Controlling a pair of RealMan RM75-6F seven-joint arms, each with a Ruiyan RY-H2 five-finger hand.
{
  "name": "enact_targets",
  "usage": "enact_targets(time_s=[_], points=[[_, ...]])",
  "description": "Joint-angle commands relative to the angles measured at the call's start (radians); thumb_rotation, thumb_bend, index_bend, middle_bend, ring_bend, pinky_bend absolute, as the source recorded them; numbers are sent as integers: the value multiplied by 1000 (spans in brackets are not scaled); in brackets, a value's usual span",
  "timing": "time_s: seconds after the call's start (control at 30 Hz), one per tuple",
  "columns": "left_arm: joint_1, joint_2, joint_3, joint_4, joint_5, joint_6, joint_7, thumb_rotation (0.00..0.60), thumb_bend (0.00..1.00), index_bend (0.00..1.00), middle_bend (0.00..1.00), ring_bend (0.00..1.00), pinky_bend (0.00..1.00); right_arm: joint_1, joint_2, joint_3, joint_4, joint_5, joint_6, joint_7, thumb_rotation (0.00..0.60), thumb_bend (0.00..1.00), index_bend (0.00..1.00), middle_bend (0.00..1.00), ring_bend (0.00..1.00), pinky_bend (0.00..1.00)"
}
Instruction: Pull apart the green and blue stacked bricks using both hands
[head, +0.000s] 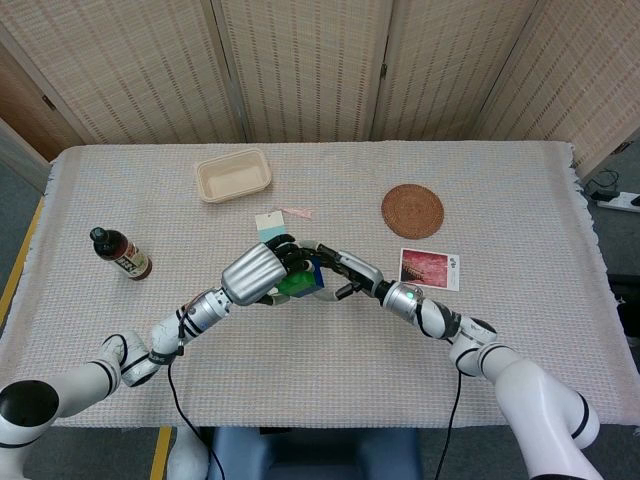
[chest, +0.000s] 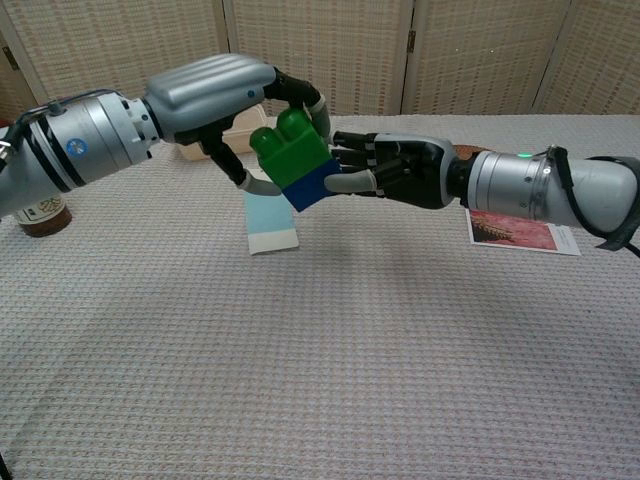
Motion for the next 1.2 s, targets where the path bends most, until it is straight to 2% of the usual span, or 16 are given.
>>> enact_targets(time_s=[0.03, 0.2, 0.4, 0.77, 1.0, 1.2], points=[[1, -1, -2, -4, -1, 2, 1, 600, 240, 832, 820, 442, 259, 5, -9, 0, 8, 7, -4, 9, 600, 374, 27, 109, 98, 98], [4, 1, -1, -16, 0, 6, 11, 600, 241, 832, 820, 442, 259, 14, -27, -2, 22, 17, -17, 13, 600, 373, 61, 147, 120, 117], [6, 5, 0, -28, 0, 5, 17, 600, 241, 833, 820, 442, 259, 22, -35, -3, 17, 26, -25, -6, 600, 374, 213, 237, 187, 176], [7, -2, 3, -22, -2, -6, 9, 600, 241, 832, 820, 442, 259, 20, -38, 18, 3, 63, -38, -55, 600, 374, 399, 356, 283, 271], [4, -10, 3, -8, 1, -3, 1, 600, 241, 832, 820, 442, 259, 16, -53, 40, 6, 92, -56, -96, 600, 373, 548, 467, 376, 388], [5, -9, 1, -5, 2, 5, -1, 600, 241, 832, 820, 443, 259, 10, -63, 56, 8, 112, -74, -150, 600, 373, 639, 535, 440, 451]])
